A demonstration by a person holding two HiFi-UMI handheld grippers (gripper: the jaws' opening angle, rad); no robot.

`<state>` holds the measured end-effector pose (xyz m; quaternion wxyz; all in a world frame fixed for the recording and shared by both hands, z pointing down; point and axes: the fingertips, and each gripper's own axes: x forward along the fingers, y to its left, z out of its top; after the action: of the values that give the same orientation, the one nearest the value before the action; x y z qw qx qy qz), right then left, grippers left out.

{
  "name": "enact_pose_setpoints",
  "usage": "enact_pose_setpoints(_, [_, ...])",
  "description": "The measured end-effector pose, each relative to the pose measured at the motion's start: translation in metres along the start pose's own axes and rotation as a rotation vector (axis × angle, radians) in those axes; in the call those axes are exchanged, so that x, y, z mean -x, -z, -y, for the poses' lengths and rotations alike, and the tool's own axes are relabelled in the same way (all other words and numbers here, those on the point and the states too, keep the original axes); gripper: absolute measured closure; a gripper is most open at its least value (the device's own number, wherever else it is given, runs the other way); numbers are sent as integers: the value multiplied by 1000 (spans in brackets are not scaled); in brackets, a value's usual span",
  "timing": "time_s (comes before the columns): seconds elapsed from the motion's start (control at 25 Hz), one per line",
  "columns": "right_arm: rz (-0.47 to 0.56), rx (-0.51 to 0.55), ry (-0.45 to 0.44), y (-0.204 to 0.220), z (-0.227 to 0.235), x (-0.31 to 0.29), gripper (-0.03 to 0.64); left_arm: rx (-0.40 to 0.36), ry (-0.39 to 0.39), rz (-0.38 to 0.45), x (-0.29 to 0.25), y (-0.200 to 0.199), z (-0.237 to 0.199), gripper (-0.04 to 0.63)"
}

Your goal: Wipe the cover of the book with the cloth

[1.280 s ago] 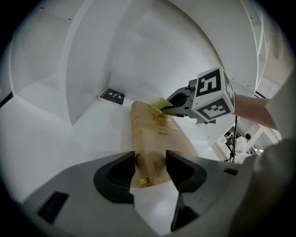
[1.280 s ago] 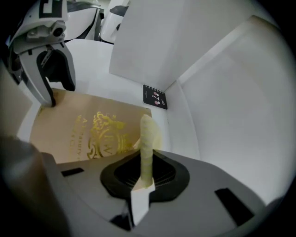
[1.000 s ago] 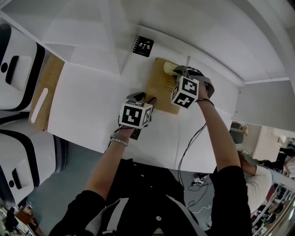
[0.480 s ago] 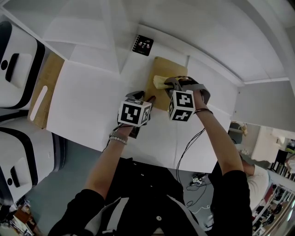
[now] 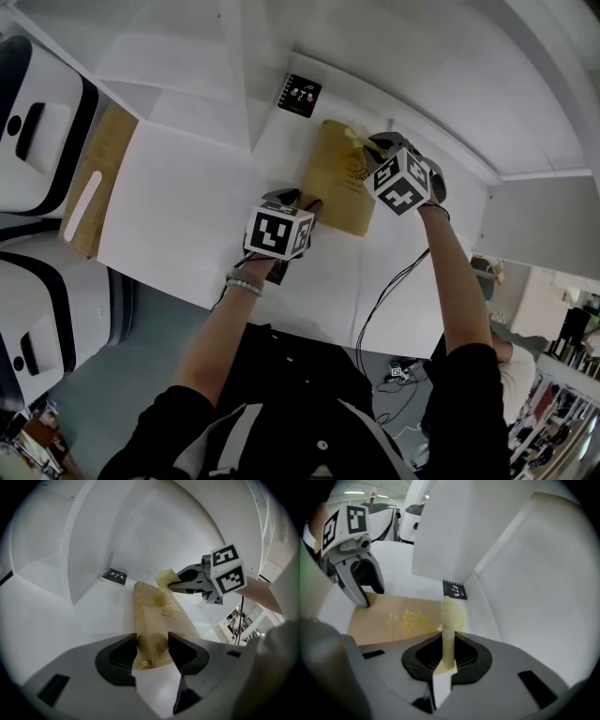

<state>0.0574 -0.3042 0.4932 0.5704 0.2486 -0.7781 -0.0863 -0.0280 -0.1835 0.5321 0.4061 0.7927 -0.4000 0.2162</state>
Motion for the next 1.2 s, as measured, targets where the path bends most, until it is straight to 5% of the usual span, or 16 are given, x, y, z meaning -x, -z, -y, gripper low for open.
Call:
enact_pose_setpoints(0.2, [-93,5,43,10,10,-22,581,-2,1,-1,0,0,-1,385])
enact_pose_setpoints(0.64, [-61,321,-7,-37,-40,-29,582,-3,2,0,0,-1,-1,385])
enact_pose_setpoints(0.92, [-1,410,-149,-49,-85,-13,583,-2,-5,0,0,0,-1,385])
enact_pose_setpoints(1.08, [30,382,-299,-50,-110,1,583,-5,-9,2,2,-1,-1,385])
enact_pose_setpoints(1.2, [99,237,-346,-54,-107,10,581,-6,-11,4,2,0,0,385])
